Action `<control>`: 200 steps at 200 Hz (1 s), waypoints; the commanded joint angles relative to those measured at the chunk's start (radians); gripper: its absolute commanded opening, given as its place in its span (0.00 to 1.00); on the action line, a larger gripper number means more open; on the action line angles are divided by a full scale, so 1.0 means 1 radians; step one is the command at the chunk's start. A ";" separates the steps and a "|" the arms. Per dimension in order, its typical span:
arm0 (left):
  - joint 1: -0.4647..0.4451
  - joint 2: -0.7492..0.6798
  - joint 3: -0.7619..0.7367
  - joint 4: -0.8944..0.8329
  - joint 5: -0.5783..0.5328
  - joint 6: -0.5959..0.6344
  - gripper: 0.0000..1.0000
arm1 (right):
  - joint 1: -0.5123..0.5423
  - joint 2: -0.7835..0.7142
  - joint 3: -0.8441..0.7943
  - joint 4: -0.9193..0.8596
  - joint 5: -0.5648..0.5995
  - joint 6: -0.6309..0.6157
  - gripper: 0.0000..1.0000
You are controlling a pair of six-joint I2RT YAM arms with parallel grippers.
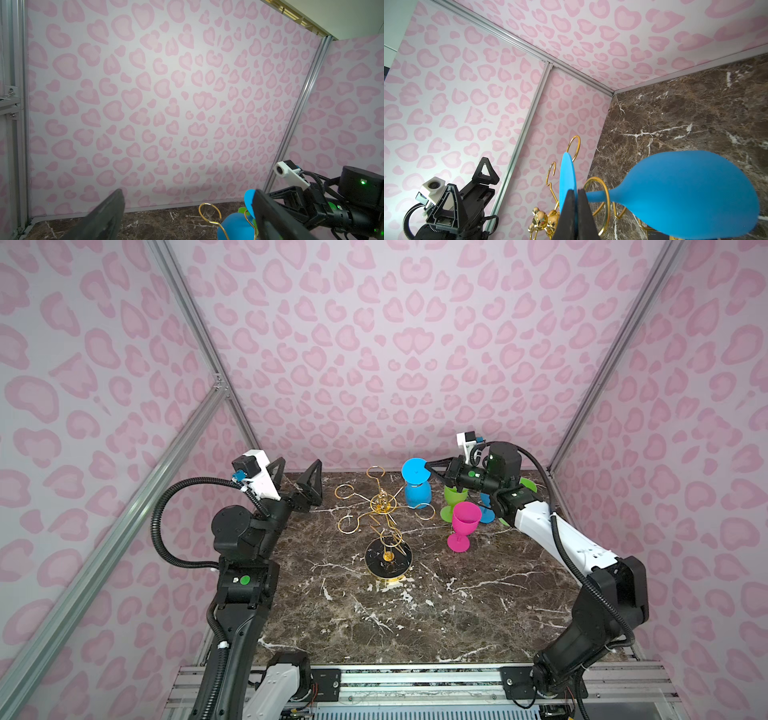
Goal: Take the wine glass off the wine glass rack
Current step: 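Close the right gripper on the blue glass base hanging on the rack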
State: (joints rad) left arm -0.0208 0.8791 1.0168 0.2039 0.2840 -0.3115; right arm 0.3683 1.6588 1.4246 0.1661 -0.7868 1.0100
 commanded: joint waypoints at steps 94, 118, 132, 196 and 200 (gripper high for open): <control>-0.001 -0.004 -0.004 0.025 0.004 0.002 0.97 | 0.039 -0.003 -0.002 0.003 -0.017 -0.016 0.00; -0.002 -0.005 -0.004 0.025 0.004 0.002 0.97 | 0.045 -0.011 -0.006 -0.011 -0.017 -0.023 0.00; -0.002 -0.005 -0.004 0.025 0.004 0.001 0.97 | 0.051 -0.017 -0.010 -0.021 -0.016 -0.029 0.00; -0.005 -0.007 -0.006 0.027 0.003 -0.001 0.97 | 0.062 -0.049 -0.045 -0.035 -0.011 -0.039 0.00; -0.005 -0.008 -0.006 0.026 0.003 -0.002 0.97 | 0.061 -0.051 -0.047 -0.037 -0.011 -0.040 0.00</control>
State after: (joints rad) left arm -0.0242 0.8776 1.0138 0.2043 0.2840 -0.3130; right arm 0.4263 1.6184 1.3918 0.1215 -0.7925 0.9840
